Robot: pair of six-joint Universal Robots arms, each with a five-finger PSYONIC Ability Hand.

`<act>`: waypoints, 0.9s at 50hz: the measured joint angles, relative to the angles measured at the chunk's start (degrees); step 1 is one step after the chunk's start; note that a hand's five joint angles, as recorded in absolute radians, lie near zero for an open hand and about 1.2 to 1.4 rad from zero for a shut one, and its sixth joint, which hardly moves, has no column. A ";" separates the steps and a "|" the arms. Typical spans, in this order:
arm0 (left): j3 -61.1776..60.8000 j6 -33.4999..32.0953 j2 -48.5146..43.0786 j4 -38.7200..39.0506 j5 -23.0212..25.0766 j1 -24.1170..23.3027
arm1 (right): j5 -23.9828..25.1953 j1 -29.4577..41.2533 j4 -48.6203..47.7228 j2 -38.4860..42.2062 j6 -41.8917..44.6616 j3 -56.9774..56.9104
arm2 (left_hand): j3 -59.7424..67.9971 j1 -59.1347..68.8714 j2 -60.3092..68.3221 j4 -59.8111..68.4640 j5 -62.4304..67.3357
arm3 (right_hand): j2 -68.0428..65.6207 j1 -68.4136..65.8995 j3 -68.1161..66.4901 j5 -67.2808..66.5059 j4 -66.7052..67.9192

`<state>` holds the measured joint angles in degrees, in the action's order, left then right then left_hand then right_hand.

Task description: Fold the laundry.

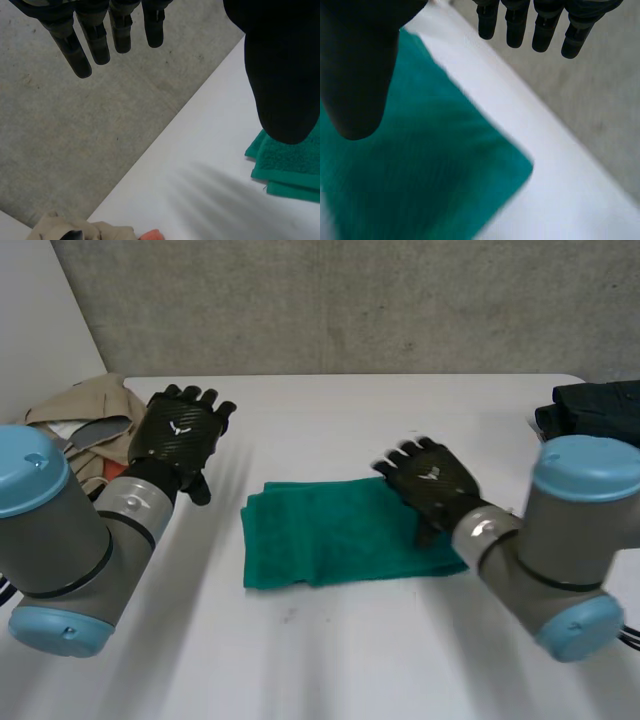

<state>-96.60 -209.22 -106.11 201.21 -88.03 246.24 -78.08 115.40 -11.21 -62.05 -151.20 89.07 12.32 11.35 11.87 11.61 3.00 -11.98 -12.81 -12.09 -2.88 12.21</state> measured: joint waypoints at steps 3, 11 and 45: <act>0.48 0.34 -0.71 0.22 -0.02 -0.78 | 0.11 -2.91 2.84 0.50 -0.69 1.84 | 0.00 0.00 0.00 0.00 0.00 | -0.19 -0.06 -0.16 -0.07 0.11; 0.98 0.85 -2.22 0.67 -0.04 -3.01 | 0.18 -8.25 4.10 3.81 4.40 3.44 | 0.00 0.00 0.00 0.00 0.00 | -45.51 -39.78 -44.45 -42.38 43.17; -1.51 4.20 1.03 0.51 -0.64 -3.35 | 1.40 18.69 2.30 10.99 13.12 -11.80 | 0.00 0.00 0.00 0.00 0.00 | -0.16 -0.03 -0.03 -1.42 0.13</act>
<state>-98.11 -205.03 -105.07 201.72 -88.67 242.89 -76.68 134.09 -8.91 -51.06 -138.08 77.28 12.32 11.35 11.87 11.61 3.00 -12.13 -12.84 -12.12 -4.30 12.34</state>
